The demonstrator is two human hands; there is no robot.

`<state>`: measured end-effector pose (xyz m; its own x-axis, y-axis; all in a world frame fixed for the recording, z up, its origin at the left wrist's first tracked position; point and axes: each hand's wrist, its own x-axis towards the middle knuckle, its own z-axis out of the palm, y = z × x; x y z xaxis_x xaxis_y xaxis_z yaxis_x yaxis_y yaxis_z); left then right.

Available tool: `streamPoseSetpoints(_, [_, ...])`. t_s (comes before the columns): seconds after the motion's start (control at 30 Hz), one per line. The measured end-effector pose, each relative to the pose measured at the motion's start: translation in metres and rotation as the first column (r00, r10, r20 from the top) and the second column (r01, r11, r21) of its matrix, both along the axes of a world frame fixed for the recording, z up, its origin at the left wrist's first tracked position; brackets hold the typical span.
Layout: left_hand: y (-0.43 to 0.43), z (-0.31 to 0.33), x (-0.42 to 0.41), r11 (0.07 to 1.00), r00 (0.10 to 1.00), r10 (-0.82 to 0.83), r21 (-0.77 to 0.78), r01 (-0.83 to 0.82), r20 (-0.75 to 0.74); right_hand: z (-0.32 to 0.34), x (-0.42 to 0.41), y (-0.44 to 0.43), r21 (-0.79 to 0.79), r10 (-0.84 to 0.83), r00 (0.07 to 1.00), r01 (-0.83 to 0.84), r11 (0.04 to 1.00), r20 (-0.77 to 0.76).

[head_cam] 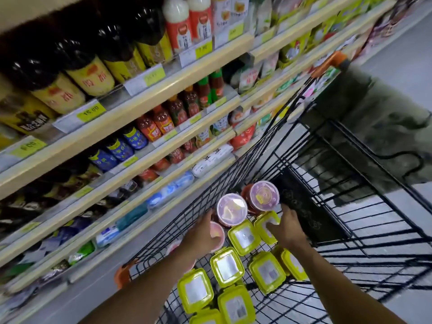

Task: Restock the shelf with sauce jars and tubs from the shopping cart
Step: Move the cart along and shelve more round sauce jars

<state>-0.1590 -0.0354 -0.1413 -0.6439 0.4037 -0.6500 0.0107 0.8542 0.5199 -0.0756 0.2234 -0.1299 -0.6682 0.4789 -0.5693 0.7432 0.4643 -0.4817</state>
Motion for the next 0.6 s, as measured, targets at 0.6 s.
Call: streamPoseSetpoints(0.6, [0.038, -0.077, -0.018, 0.976, 0.981, 0.156, 0.17, -0.135, -0.114, -0.065, -0.056, 0.01, 0.281, 0.227, 0.974, -0.218, 0.934, 0.004])
